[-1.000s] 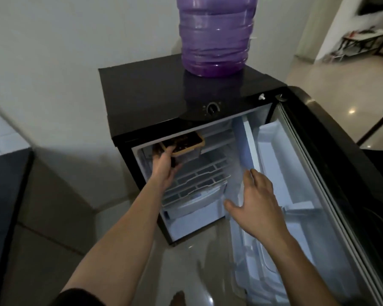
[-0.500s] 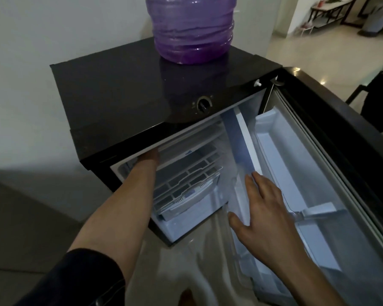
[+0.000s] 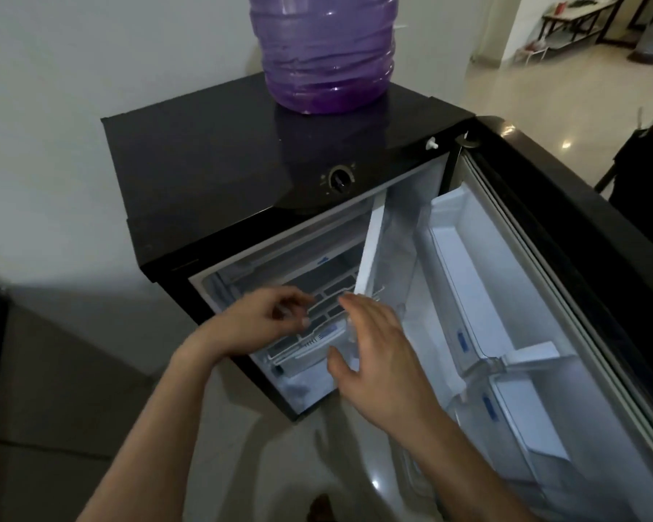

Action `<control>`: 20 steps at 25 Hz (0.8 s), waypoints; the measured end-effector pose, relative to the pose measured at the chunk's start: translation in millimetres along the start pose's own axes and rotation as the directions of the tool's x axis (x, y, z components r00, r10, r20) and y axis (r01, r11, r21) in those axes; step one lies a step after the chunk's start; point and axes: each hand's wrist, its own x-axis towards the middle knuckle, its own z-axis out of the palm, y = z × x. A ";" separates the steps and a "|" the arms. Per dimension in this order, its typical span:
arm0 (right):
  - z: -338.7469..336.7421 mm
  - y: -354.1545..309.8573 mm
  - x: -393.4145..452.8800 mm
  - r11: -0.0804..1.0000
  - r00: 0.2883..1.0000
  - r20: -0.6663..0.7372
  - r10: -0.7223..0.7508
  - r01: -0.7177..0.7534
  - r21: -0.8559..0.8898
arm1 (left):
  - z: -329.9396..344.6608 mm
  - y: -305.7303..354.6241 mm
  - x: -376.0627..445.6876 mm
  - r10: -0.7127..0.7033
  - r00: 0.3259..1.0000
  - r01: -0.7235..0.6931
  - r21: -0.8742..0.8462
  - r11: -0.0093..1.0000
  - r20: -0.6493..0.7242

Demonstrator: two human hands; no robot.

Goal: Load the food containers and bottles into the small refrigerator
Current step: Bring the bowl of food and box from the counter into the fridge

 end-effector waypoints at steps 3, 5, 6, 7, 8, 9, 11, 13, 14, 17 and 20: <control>36.6 -20.1 35.5 0.992 0.990 0.082 -0.113 0.108 0.058 | -57.3 44.5 -57.3 0.200 0.964 -0.143 0.292 0.946 -0.175; 67.9 -34.8 69.3 0.980 0.974 0.112 -0.198 0.198 0.013 | -86.9 54.2 -62.2 0.363 0.774 -0.169 0.384 0.908 -0.518; 82.1 -42.6 86.2 0.970 0.964 0.119 -0.238 0.243 -0.023 | -95.0 51.1 -56.0 0.394 0.697 -0.134 0.431 0.892 -0.599; 94.8 -50.7 102.6 0.959 0.955 0.131 -0.268 0.278 -0.063 | -101.0 44.5 -48.1 0.372 0.687 -0.081 0.443 0.893 -0.625; 105.2 -58.1 117.6 0.951 0.950 0.147 -0.275 0.291 -0.102 | -103.7 35.3 -39.4 0.319 0.724 -0.029 0.435 0.900 -0.611; 113.0 -65.1 131.7 0.949 0.951 0.159 -0.264 0.286 -0.137 | -104.4 25.2 -31.9 0.266 0.763 0.018 0.430 0.903 -0.590; 129.7 -73.7 157.2 0.944 0.958 0.167 -0.231 0.262 -0.198 | -103.7 14.7 -23.7 0.210 0.785 0.067 0.416 0.907 -0.583; 146.4 -75.8 174.0 0.929 0.959 0.191 -0.211 0.257 -0.265 | -103.0 12.9 -19.0 0.211 0.779 0.073 0.419 0.905 -0.591; 155.3 -72.8 178.7 0.917 0.960 0.183 -0.210 0.258 -0.303 | -102.1 13.9 -17.7 0.214 0.780 0.078 0.431 0.899 -0.588; 173.7 -59.5 184.4 0.849 0.946 0.233 -0.226 0.309 -0.429 | -98.9 13.7 -16.6 0.218 0.788 0.089 0.458 0.885 -0.576; 176.3 -50.2 193.7 0.809 0.927 0.322 -0.195 0.337 -0.482 | -96.9 15.5 -15.6 0.222 0.779 0.110 0.475 0.873 -0.587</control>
